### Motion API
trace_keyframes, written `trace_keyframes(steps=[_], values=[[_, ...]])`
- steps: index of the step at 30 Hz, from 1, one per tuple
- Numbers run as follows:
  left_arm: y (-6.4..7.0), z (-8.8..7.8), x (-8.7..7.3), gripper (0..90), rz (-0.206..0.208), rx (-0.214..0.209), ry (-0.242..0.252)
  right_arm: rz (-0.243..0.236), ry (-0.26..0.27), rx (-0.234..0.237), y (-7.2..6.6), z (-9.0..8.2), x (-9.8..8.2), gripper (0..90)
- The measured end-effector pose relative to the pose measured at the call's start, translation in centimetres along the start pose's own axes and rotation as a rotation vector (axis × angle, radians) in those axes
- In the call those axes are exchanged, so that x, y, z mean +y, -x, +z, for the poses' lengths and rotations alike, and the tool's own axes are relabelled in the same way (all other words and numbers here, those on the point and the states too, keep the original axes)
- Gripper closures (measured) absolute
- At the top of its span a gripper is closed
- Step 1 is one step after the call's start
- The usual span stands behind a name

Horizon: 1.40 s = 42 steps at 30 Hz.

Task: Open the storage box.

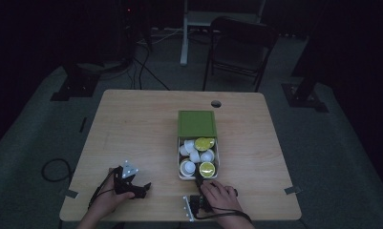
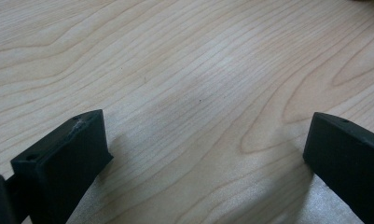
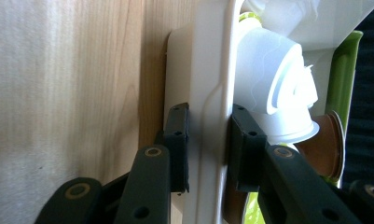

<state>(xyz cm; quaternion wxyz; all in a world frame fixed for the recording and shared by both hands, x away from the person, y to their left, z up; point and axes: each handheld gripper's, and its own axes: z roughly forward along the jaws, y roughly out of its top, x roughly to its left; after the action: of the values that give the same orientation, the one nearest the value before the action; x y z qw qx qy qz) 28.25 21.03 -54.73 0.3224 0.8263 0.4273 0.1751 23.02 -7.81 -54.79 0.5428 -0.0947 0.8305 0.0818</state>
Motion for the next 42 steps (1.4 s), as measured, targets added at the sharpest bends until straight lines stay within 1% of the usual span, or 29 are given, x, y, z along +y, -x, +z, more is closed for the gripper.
trace_keyframes(steps=[7, 9, 16, 18, 19, 21, 23, 26, 27, 30, 31, 32, 37, 42], values=[[0.0, 0.0, 0.0, 0.2, 0.000, 0.000, 0.000, 0.013, 0.001, 0.014, 0.0, -0.4, 0.2, 72.1], [0.0, 0.0, 0.0, 0.2, -0.001, 0.000, 0.001, 0.012, 0.002, 0.011, -0.1, -0.6, 0.3, 72.1], [0.0, 0.0, 0.0, 0.2, 0.001, 0.000, 0.000, 0.027, 0.010, 0.021, -0.2, -0.9, 0.1, 71.8], [0.0, 0.0, 0.0, 0.1, 0.002, 0.000, 0.000, 0.039, 0.015, 0.041, -0.1, -1.0, 0.0, 67.0], [0.0, 0.0, 0.0, 0.2, 0.001, 0.000, 0.000, 0.053, 0.020, 0.048, -0.1, -1.0, 0.0, 66.3], [0.0, 0.0, 0.0, 0.2, 0.000, -0.001, 0.000, 0.049, 0.034, 0.053, 0.0, -1.1, -0.1, 65.7], [0.0, 0.0, 0.0, 0.1, 0.000, -0.001, 0.000, 0.060, 0.045, 0.065, 0.1, -1.2, -0.1, 63.8], [0.0, 0.0, 0.0, 0.2, 0.000, -0.001, 0.001, 0.083, 0.069, 0.077, 0.3, -1.5, 0.0, 60.0], [0.0, 0.0, 0.0, 0.2, 0.000, -0.001, 0.001, 0.089, 0.085, 0.084, 0.4, -1.7, 0.0, 58.9], [0.0, 0.0, 0.0, 0.2, 0.000, -0.001, 0.001, 0.123, 0.120, 0.092, 0.7, -2.1, 0.2, 56.4], [0.0, 0.0, 0.0, 0.1, 0.000, -0.001, 0.001, 0.128, 0.127, 0.089, 0.9, -2.3, 0.3, 56.2], [0.0, 0.0, 0.0, 0.2, 0.000, -0.001, 0.000, 0.144, 0.136, 0.084, 1.0, -2.5, 0.3, 55.5], [0.0, 0.0, 0.0, 0.2, 0.000, -0.001, 0.002, 0.197, 0.177, 0.088, 2.2, -3.1, 0.4, 52.0], [0.0, 0.0, 0.0, 0.1, 0.000, -0.001, 0.000, 0.260, 0.213, 0.056, 3.6, -3.7, 0.3, 50.4]])
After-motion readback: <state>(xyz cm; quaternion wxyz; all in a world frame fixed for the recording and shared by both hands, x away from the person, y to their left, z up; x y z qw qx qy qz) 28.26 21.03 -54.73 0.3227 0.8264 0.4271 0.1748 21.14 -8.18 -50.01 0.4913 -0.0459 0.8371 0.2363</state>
